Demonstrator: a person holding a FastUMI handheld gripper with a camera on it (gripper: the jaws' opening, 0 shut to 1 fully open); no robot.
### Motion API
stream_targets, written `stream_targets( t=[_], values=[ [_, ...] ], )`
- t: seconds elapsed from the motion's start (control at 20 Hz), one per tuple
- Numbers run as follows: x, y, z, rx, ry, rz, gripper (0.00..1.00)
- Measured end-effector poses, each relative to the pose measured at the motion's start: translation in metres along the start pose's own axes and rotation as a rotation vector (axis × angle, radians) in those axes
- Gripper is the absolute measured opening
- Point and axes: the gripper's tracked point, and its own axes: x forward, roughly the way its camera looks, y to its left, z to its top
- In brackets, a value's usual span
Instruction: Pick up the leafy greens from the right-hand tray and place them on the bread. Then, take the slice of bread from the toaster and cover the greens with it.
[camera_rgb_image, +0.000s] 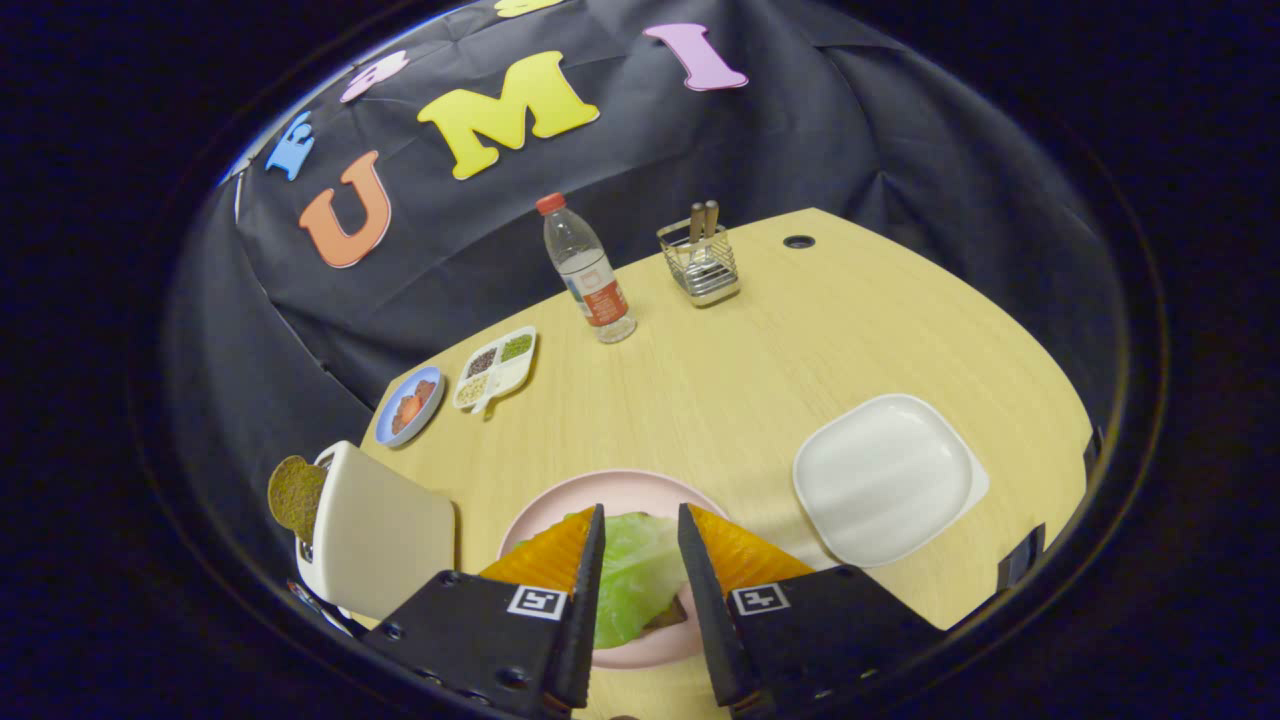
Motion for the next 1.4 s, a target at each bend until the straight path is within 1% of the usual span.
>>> stream_targets(
  t=[0.15, 0.25, 0.3, 0.45, 0.55, 0.7, 0.9, 1.15, 1.25, 1.4],
  values=[
    [-0.019, -0.005, 0.022, -0.017, -0.065, -0.028, 0.8],
    [-0.037, -0.007, 0.043, -0.052, -0.134, -0.063, 0.92],
    [-0.048, -0.005, 0.055, -0.075, -0.169, -0.076, 0.94],
    [-0.085, 0.016, 0.085, -0.151, -0.271, -0.112, 0.96],
    [-0.104, 0.046, 0.094, -0.179, -0.311, -0.104, 0.96],
    [-0.118, 0.099, 0.091, -0.212, -0.319, -0.053, 0.96],
    [-0.118, 0.164, 0.069, -0.244, -0.289, 0.019, 0.96],
    [-0.102, 0.25, 0.014, -0.294, -0.196, 0.114, 0.96],
    [-0.092, 0.277, -0.007, -0.318, -0.161, 0.132, 0.96],
    [-0.075, 0.303, -0.036, -0.341, -0.111, 0.133, 0.96]
  ],
)
